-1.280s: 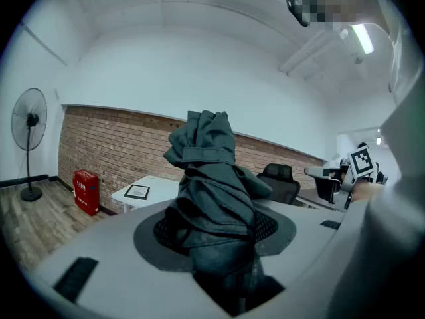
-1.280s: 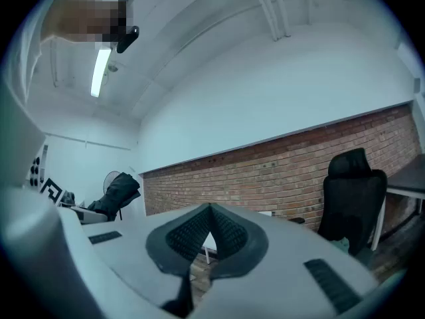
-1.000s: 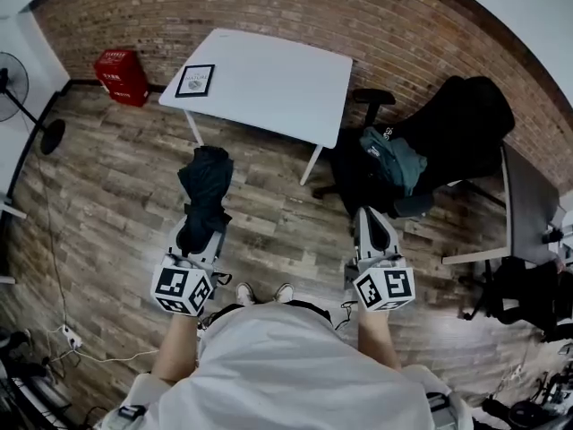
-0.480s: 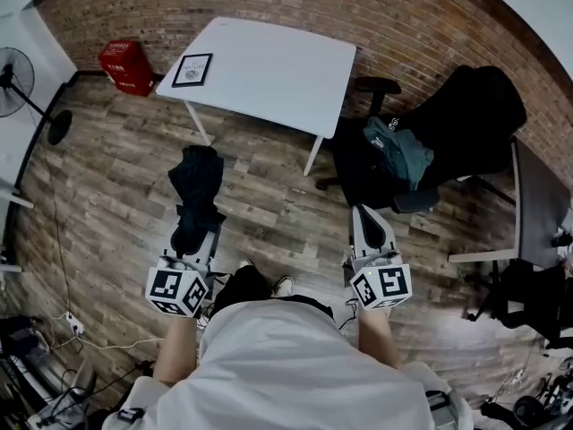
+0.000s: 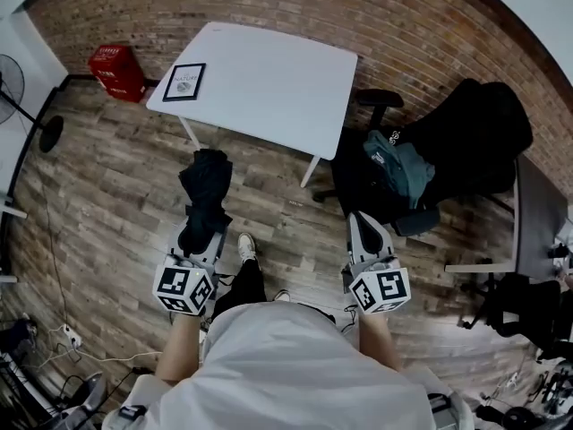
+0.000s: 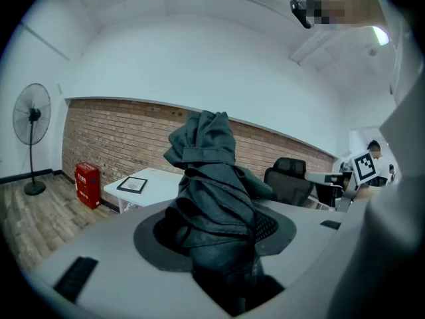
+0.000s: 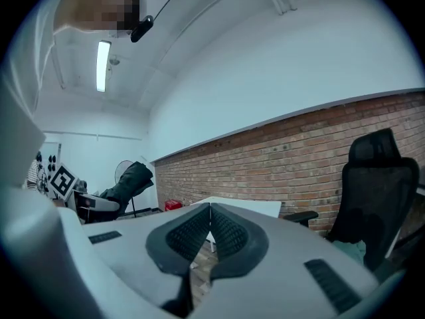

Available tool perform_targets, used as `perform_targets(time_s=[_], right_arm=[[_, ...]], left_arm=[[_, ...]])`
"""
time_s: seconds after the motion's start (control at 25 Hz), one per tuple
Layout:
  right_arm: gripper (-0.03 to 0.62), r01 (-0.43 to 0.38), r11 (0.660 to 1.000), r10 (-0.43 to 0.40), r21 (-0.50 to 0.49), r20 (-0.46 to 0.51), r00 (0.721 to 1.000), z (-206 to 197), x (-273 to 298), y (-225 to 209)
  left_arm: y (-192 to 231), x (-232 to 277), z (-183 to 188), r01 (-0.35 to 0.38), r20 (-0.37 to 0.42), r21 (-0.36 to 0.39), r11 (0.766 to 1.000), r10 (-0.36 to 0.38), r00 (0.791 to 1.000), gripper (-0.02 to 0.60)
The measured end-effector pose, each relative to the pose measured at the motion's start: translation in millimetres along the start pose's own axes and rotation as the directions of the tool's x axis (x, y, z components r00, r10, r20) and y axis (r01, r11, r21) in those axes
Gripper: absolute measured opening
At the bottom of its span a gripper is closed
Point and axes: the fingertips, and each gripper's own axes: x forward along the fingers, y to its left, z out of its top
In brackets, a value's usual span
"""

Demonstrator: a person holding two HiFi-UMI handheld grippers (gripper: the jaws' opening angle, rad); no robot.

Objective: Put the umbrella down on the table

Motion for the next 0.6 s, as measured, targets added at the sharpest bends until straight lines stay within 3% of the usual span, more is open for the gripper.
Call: perform_targets(time_s=[0.32,0.6], right_arm=[[0.018,0.013,0.998,-0.012,-0.059,0.022,1.000,49,126,-4],[0.018,0.036,0.997,-0.038,-0.074,-0.024,0.999,61,200,9]], left_arm=[[63,95,44,0.083,-0.026,0.012,0.996,-0.083,0.996,0.222],[115,168,59,0.175,-0.074,0.000,0.985,-0.175,0.982,0.222]])
